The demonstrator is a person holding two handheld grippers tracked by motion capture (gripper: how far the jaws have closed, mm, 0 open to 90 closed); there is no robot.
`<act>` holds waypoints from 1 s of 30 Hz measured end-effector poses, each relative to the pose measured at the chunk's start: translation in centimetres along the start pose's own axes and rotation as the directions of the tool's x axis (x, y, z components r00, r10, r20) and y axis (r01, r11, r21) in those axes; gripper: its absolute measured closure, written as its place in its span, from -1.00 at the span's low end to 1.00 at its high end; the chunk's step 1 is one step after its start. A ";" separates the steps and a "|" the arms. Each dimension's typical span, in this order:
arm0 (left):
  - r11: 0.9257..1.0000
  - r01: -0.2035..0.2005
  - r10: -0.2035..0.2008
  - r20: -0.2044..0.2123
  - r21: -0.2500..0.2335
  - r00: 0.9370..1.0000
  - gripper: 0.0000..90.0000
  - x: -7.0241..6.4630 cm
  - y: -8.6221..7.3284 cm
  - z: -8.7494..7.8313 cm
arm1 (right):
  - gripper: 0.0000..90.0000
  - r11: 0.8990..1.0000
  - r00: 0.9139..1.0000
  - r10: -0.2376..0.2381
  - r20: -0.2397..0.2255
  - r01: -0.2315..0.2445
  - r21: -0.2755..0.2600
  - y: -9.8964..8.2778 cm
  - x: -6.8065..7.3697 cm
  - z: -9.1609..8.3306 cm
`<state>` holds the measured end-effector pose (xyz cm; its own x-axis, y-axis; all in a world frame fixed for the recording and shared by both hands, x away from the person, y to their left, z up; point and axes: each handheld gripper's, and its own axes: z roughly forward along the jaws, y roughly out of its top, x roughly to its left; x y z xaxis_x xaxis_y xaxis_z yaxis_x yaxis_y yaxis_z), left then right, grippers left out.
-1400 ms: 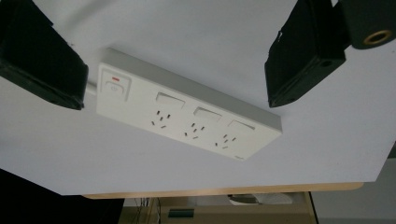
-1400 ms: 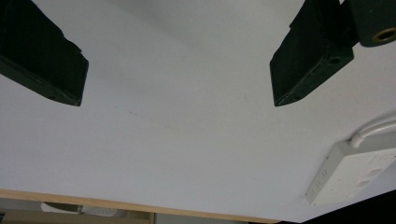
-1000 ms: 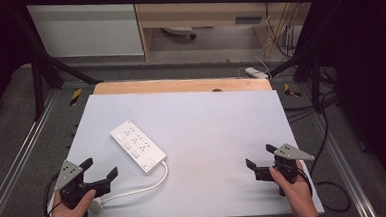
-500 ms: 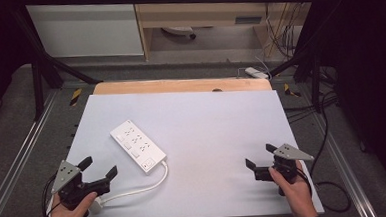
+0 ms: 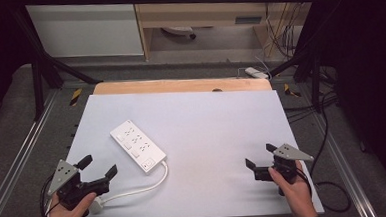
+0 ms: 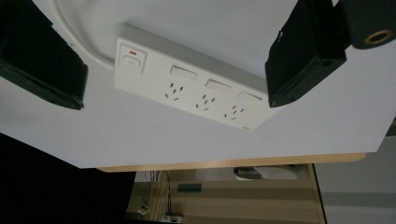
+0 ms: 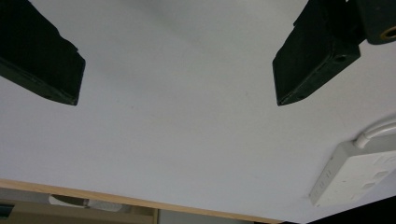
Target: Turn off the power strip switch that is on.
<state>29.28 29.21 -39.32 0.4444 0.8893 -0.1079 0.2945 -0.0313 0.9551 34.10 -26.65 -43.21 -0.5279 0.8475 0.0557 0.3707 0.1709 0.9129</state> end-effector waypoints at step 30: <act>1.000 0.009 -0.009 -0.022 -0.002 1.000 -0.86 1.2 4.2 0.3 | -0.94 1.000 1.000 -0.001 0.000 0.001 0.012 -0.1 0.1 0.2</act>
<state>31.29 29.97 -35.51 0.4227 0.8995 -0.1107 0.2968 -0.0220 0.9547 34.20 -26.46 -43.39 -0.5280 0.8475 0.0543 0.3794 0.1783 0.9079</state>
